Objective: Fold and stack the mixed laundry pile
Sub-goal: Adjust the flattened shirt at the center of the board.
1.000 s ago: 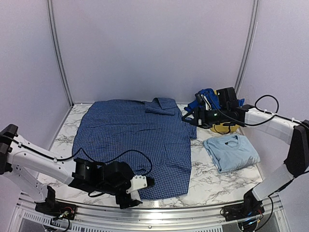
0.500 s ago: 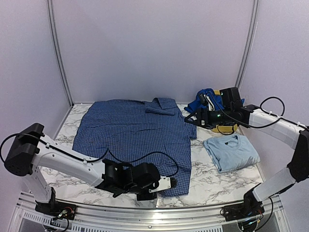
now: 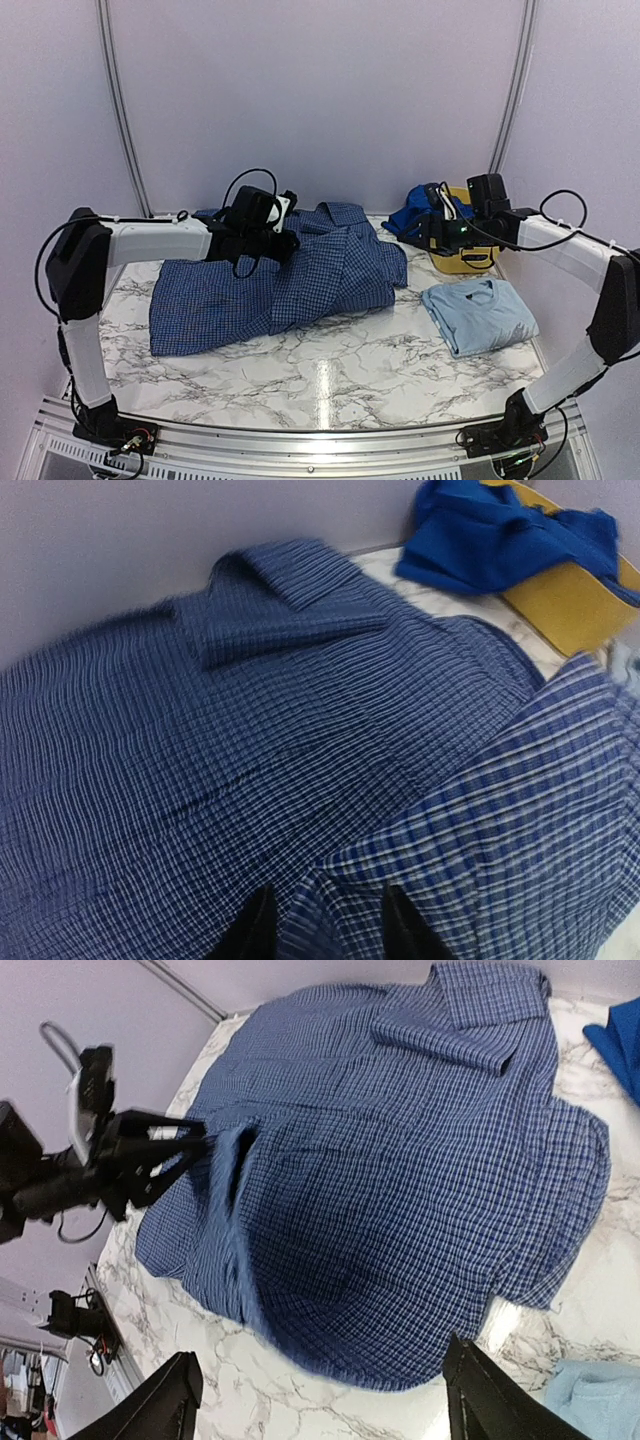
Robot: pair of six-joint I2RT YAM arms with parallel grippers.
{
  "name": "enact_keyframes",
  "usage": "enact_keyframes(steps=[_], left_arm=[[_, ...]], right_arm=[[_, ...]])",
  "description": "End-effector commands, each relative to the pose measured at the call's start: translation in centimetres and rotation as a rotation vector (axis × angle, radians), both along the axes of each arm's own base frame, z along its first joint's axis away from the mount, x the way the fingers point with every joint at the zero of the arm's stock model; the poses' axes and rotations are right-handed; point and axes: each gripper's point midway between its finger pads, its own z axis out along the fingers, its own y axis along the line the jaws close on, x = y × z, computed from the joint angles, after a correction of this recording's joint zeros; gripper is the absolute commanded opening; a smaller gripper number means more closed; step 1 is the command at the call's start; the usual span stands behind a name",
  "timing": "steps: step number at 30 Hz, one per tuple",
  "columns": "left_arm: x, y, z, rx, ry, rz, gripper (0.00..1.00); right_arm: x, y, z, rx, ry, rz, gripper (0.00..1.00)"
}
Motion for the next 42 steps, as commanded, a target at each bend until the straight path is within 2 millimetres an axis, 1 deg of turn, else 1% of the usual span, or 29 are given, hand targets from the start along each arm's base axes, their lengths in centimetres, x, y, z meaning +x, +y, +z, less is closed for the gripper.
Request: enact_keyframes(steps=[1,3,5,7,8,10,12,14,16,20,22,24,26,28,30,34,36,38,39,40,42], left_arm=[[1.0,0.0,-2.3,-0.115,0.146,0.052,0.48],[0.2,-0.2,-1.3,-0.131,0.128,0.008,0.56],[-1.1,0.1,-0.9,-0.143,0.129,-0.03,0.66],[-2.4,-0.2,-0.9,-0.164,0.148,-0.084,0.68],[-2.8,-0.5,-1.1,-0.173,0.169,-0.105,0.69],[-3.1,-1.0,-2.1,-0.183,0.23,-0.108,0.72],[-3.8,-1.7,-3.2,-0.168,0.267,-0.12,0.79],[-3.7,-1.3,-5.4,-0.093,0.305,-0.063,0.81],[-2.8,-0.3,-6.8,-0.067,0.336,0.032,0.81],[-0.8,2.3,-7.2,-0.114,0.375,0.22,0.78],[-0.7,3.2,-7.5,-0.144,0.407,0.284,0.77],[-0.6,4.2,-8.5,-0.152,0.445,0.334,0.77],[-0.4,4.7,-9.4,-0.158,0.474,0.35,0.76],[-0.1,4.4,-10.2,-0.167,0.503,0.34,0.75],[0.0,3.9,-11.1,-0.17,0.53,0.318,0.71],[-0.4,2.9,-12.7,-0.174,0.588,0.28,0.63],[-0.7,2.9,-13.3,-0.172,0.603,0.284,0.6],[-0.6,3.0,-13.5,-0.171,0.605,0.291,0.57],[-0.6,3.0,-13.3,-0.172,0.602,0.292,0.53],[-0.5,3.0,-13.1,-0.172,0.594,0.289,0.48],[-0.2,2.8,-11.9,-0.175,0.554,0.271,0.36]], right_arm=[[-1.7,1.0,-1.7,0.053,0.078,0.047,0.76],[-2.4,1.5,-2.7,0.066,0.095,0.062,0.76],[-2.8,1.8,-4.3,0.048,0.129,0.078,0.74],[-2.7,2.2,-5.3,0.038,0.157,0.095,0.72],[-2.6,2.5,-5.5,0.041,0.161,0.103,0.71],[-2.2,2.8,-5.7,0.046,0.171,0.113,0.7],[-1.8,3.0,-5.6,0.049,0.169,0.121,0.7],[-1.5,3.1,-5.6,0.045,0.17,0.123,0.7],[-1.4,3.2,-5.5,0.046,0.171,0.123,0.7],[-1.5,3.2,-5.4,0.053,0.173,0.122,0.7],[-1.7,3.2,-5.6,0.057,0.18,0.12,0.69],[-1.9,3.2,-6.1,0.058,0.195,0.12,0.69],[-2.2,3.3,-6.4,0.055,0.203,0.124,0.69],[-2.5,3.2,-6.8,0.054,0.21,0.123,0.69],[-2.6,3.2,-6.8,0.053,0.212,0.122,0.69],[-2.6,2.9,-6.7,0.039,0.206,0.117,0.69],[-2.6,2.9,-6.7,0.033,0.205,0.114,0.69],[-2.5,2.8,-6.6,0.033,0.204,0.111,0.69],[-2.5,2.9,-6.6,0.033,0.203,0.111,0.69],[-2.6,2.9,-6.6,0.034,0.204,0.111,0.69],[-2.6,2.9,-6.6,0.035,0.205,0.109,0.69]])
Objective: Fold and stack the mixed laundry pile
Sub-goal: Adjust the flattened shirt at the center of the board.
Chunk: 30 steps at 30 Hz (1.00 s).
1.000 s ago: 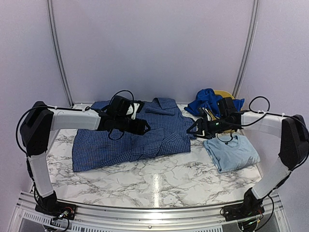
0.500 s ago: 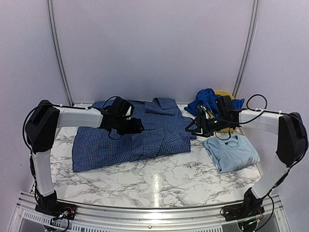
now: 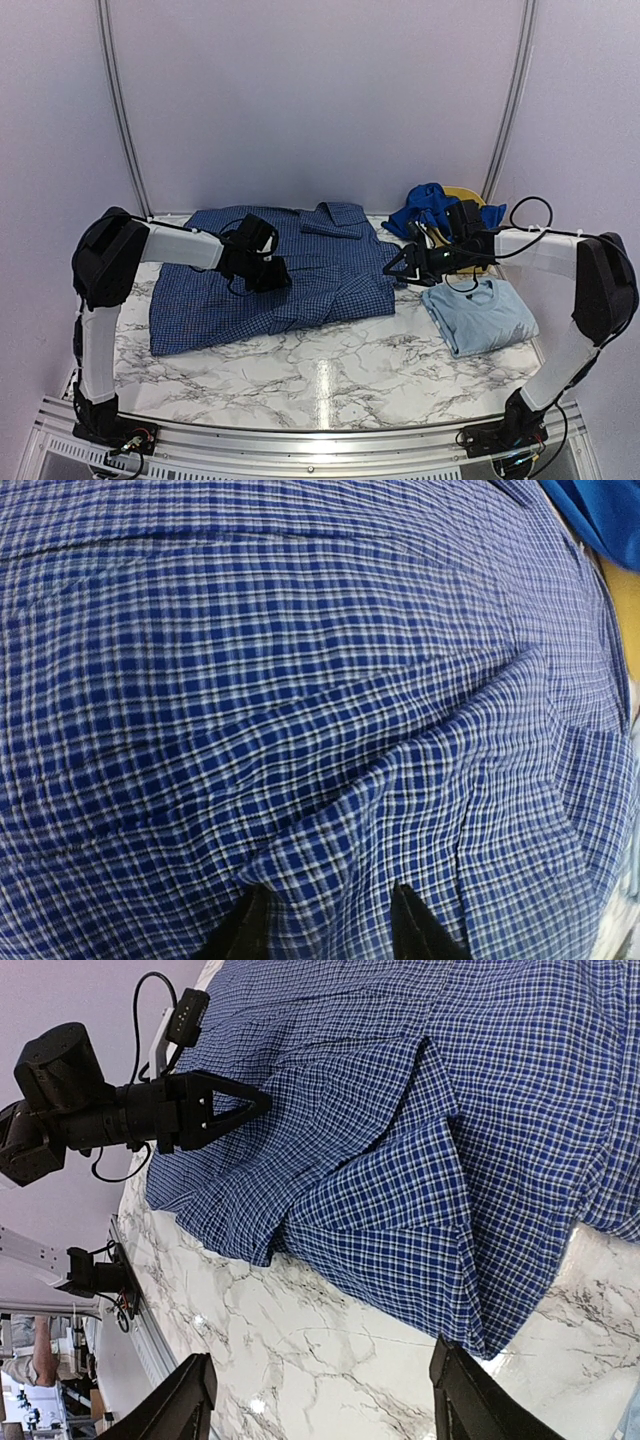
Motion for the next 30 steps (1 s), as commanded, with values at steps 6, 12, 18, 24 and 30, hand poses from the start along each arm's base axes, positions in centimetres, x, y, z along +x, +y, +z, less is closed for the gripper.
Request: enact_keyframes(steps=[6,12,18,24,30], left_arm=[[-1.2,-2.1,7.5,-0.044,-0.217,-0.174,0.0],[-12.8,-7.0,13.9,0.006,-0.522,-0.653,0.0],[-25.8,-6.3,9.7,0.313,-0.617,-1.014,0.12],[-25.6,-3.1,10.4,0.462,-0.641,-0.767,0.94],[-21.3,5.1,16.8,0.13,-0.533,-0.023,0.99]], right_arm=[[-0.4,0.0,1.0,0.0,-0.024,0.007,0.69],[-1.8,-0.8,0.9,0.0,0.011,-0.001,0.69],[-3.9,-4.1,1.3,-0.004,0.067,-0.115,0.69],[-7.4,-4.4,-0.1,0.006,0.128,-0.09,0.7],[-10.9,-3.1,-2.7,-0.04,0.196,-0.004,0.67]])
